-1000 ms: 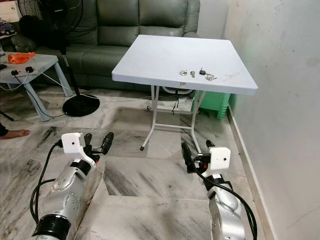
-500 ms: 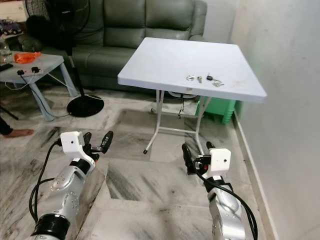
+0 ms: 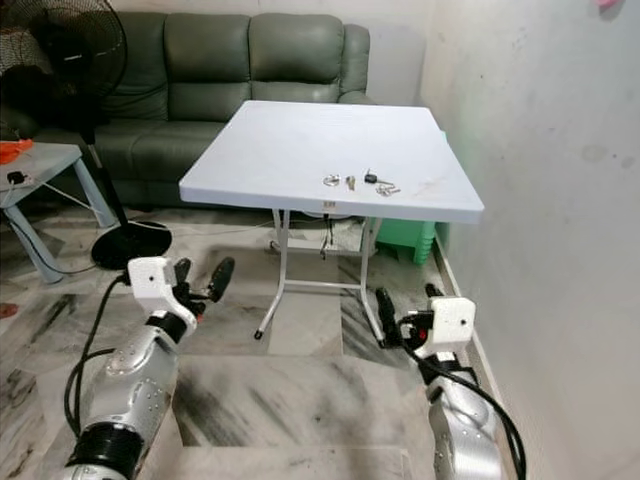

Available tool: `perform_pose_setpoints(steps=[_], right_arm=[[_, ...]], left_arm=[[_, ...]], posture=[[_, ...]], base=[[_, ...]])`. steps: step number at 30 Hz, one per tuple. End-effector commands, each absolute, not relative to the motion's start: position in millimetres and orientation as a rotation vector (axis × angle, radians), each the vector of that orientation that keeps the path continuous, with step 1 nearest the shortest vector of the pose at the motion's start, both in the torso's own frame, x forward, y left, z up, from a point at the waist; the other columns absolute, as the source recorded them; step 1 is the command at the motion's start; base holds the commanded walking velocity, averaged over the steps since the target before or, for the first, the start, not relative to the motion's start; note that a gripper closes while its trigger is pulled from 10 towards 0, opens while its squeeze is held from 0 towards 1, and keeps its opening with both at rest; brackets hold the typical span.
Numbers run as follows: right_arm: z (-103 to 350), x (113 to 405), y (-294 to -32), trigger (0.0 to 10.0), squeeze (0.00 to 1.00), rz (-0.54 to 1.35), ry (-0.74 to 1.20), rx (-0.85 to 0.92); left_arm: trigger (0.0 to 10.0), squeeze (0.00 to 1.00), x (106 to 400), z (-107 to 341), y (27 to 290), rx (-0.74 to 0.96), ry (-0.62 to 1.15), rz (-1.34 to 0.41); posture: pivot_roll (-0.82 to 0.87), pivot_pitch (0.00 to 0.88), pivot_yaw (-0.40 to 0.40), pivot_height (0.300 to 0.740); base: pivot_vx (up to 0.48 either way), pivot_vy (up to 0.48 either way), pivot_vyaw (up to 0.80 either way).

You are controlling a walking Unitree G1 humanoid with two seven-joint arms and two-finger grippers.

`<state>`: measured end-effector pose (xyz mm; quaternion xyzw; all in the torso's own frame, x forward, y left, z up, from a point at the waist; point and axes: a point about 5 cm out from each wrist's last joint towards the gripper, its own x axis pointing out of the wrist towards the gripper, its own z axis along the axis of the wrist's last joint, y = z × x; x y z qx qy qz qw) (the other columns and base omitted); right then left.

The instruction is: Hang keys on a hook

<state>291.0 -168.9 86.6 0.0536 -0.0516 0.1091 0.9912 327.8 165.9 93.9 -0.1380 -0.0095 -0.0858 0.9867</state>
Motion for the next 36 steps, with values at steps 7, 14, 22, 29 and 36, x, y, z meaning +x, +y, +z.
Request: perform_pose_setpoints(steps=[7, 14, 22, 29, 36], right_arm=[[87.4, 289.8, -178.5, 10.0, 0.0, 0.198, -0.102, 0.097], [86.9, 289.5, -177.4, 10.0, 0.0, 0.207, -0.099, 0.093], [86.6, 289.1, -177.1, 10.0, 0.0, 0.217, -0.098, 0.093], [86.5, 289.0, -176.8, 10.0, 0.0, 0.226, -0.095, 0.087], [86.2, 288.4, -177.0, 10.0, 0.0, 0.231, -0.093, 0.084]], left_arm=[[10.0, 0.0, 330.6, 97.6, 156.9, -0.28, -0.025, -0.197], [10.0, 0.0, 330.9, 97.2, 156.8, -0.291, -0.022, -0.193], [10.0, 0.0, 330.5, 96.6, 156.0, -0.294, -0.023, -0.192], [10.0, 0.0, 330.4, 96.2, 156.0, -0.297, -0.023, -0.191], [10.0, 0.0, 330.3, 96.2, 155.4, -0.299, -0.025, -0.189]], posture=[[-0.03, 0.0, -0.026, 0.74], [-0.02, 0.0, -0.029, 0.74], [-0.02, 0.0, -0.034, 0.74], [-0.02, 0.0, -0.038, 0.74], [-0.02, 0.0, -0.041, 0.74]], base=[[0.436, 0.0, 0.0], [0.435, 0.0, 0.0], [0.421, 0.0, 0.0], [0.414, 0.0, 0.0], [0.412, 0.0, 0.0]])
